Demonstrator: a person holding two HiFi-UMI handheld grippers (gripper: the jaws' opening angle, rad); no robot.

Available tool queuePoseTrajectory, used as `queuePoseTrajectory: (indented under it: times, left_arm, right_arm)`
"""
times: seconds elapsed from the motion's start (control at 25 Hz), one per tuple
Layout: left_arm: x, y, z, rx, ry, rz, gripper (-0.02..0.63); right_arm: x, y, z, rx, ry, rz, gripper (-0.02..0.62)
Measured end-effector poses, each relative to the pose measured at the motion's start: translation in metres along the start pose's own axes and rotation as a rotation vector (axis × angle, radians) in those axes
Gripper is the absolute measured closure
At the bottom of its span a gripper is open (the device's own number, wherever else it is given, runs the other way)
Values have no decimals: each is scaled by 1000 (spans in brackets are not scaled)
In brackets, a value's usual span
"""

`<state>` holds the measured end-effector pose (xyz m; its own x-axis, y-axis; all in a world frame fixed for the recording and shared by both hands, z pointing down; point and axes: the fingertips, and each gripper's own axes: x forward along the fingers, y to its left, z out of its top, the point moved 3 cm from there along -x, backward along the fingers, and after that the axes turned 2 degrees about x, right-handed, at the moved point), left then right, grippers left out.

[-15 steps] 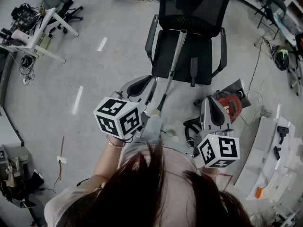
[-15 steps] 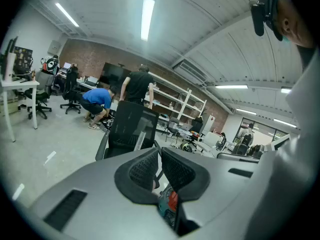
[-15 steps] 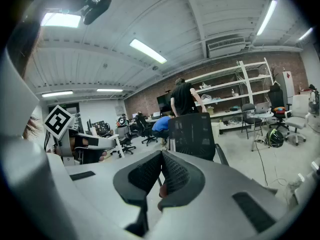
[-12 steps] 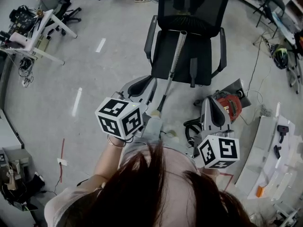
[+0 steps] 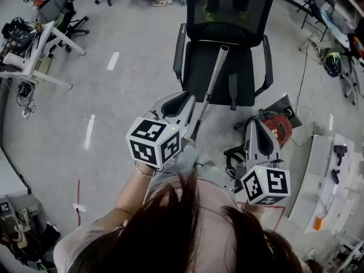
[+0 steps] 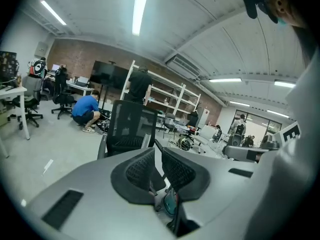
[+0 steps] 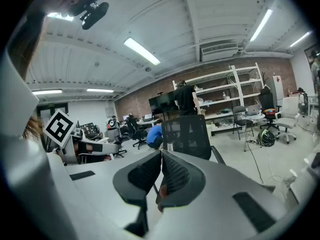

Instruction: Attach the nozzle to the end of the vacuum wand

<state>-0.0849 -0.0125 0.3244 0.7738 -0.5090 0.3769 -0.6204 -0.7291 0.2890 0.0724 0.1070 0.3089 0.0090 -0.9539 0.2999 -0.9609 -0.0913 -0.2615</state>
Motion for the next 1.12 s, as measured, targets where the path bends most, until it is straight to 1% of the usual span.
queuePoseTrajectory:
  times: [0.28,0.48,0.8,1.0,1.12]
  left_arm:
    - [5,35,2,38,39,-80,574]
    - [7,53,6,60,55,-121,572]
    - [13,65,5,72,63,-149,572]
    - [28,59,1,81,74,-149,571]
    - [38,55,-1,88,81,-142,558]
  right_arm:
    - [17,25,-7,17,-19,-98,569]
    - [27,44,-9,17,-24,-140,569]
    - [38,58,-12,9,-17,-171,569]
    - [41,48,-9,7,-19,-174,569]
    - [45,38,-9,11,-15,-170,569]
